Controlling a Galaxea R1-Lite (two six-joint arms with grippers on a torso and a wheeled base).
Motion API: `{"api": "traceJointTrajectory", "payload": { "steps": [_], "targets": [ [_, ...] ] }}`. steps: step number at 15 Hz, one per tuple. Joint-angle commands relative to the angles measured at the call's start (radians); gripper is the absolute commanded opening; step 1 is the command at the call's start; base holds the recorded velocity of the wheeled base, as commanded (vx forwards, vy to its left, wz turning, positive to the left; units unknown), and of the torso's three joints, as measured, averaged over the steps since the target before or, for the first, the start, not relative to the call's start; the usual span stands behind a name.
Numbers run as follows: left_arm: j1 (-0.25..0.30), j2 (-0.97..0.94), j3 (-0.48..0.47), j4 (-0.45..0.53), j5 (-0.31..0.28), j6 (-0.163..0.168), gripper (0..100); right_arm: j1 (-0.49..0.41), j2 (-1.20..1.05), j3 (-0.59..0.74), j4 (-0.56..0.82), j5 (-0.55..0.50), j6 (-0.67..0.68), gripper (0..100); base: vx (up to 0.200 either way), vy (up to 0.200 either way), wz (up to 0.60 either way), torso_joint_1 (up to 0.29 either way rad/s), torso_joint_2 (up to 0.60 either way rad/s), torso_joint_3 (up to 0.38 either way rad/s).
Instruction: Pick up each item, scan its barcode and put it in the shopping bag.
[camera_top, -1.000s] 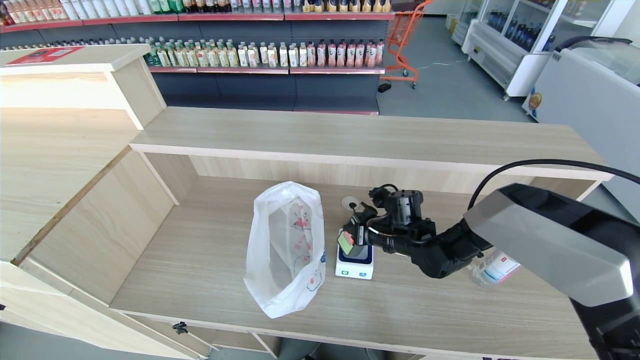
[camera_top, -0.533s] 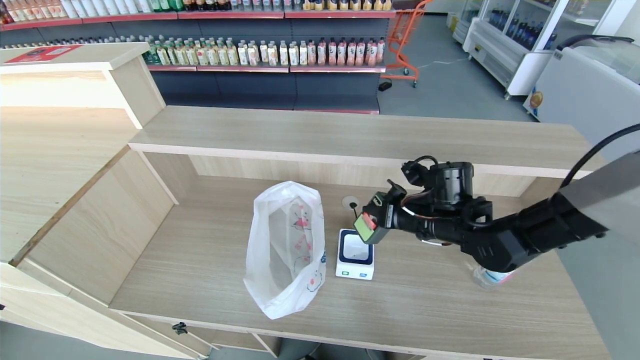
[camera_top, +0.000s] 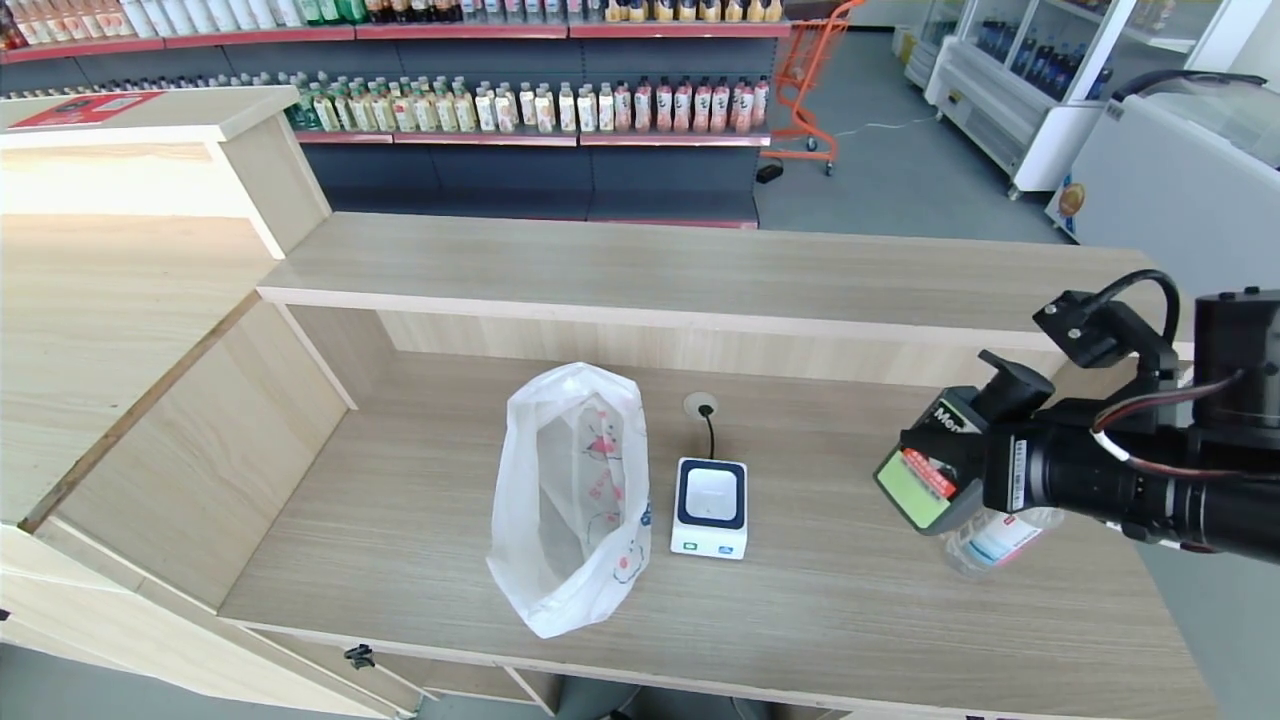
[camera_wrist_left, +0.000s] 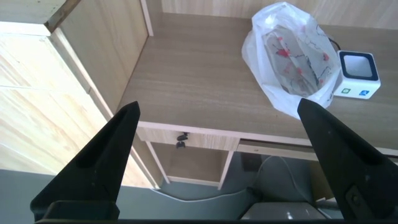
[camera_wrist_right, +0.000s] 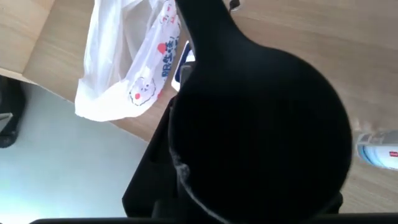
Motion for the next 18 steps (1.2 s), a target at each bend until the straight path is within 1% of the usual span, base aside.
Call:
{"api": "traceJointTrajectory", "payload": {
  "steps": [1,2,3,4,5,6,8,9,10,11,13,15,16,17,18],
  "targets": [
    [-0.002,0.000,0.000,0.000,0.000,0.003,100,-0.002,-0.084,0.013,0.003,-0.045,-0.001,0,0.000,0.000,0.00,0.000,0.00,0.000],
    [0.000,0.000,0.000,0.000,0.000,0.005,100,-0.001,-0.084,0.013,0.001,-0.104,0.001,0,0.000,0.000,0.00,0.000,0.00,0.000],
    [0.000,0.000,0.000,0.000,0.000,0.005,100,0.002,-0.090,0.019,0.003,-0.141,0.005,0,0.000,0.000,0.00,0.000,0.00,0.000],
    [-0.002,0.000,0.000,0.000,0.000,0.005,100,0.001,-0.100,0.022,0.001,-0.141,0.013,0,0.000,0.000,0.00,0.000,0.00,0.000],
    [0.000,0.000,0.000,0.000,0.000,0.007,100,0.001,-0.100,0.002,0.001,-0.141,0.050,0,0.000,0.200,0.00,0.002,0.00,0.002],
    [0.000,0.000,0.000,0.000,0.000,0.000,100,0.001,-0.094,-0.050,0.010,-0.141,0.119,0,0.000,0.200,0.00,-0.007,0.00,0.002],
    [0.000,0.000,0.000,0.000,0.000,0.002,100,0.002,-0.087,-0.116,0.104,-0.138,0.198,0,0.000,0.200,0.00,0.010,0.00,0.007],
    [0.000,0.000,0.000,0.000,0.000,0.005,100,0.014,-0.087,-0.117,0.133,-0.131,0.214,0,0.000,0.200,0.00,0.032,0.02,-0.012],
    [0.000,0.000,0.000,0.000,0.000,0.000,100,0.038,-0.086,-0.114,0.136,-0.127,0.217,0,0.000,0.200,0.00,0.002,0.01,0.007],
    [0.000,0.000,0.000,0.000,0.000,0.000,100,0.062,-0.067,-0.108,0.139,-0.127,0.217,0,0.000,0.000,0.00,0.000,0.00,0.000],
    [0.000,0.000,0.000,0.000,0.000,0.000,100,0.085,0.011,-0.114,0.136,-0.126,0.215,0,0.000,0.000,0.00,0.000,0.00,0.000],
    [0.000,0.000,0.000,0.000,0.000,0.000,100,0.111,0.149,-0.170,0.131,-0.124,0.214,0,0.000,0.000,0.00,0.000,0.00,0.000],
    [0.000,0.000,0.000,0.000,0.000,0.000,100,0.148,0.242,-0.205,0.131,-0.126,0.211,0,0.000,0.000,0.00,0.000,0.00,0.000],
    [-0.002,0.000,0.000,0.000,0.000,0.000,100,0.176,0.299,-0.206,0.118,-0.127,0.209,0,0.000,0.000,0.00,0.000,0.00,0.000],
    [0.000,0.000,0.000,0.000,0.000,0.000,100,0.183,0.319,-0.208,0.102,-0.127,0.209,0,0.000,0.000,0.00,0.000,0.00,0.000]
  ]
}}
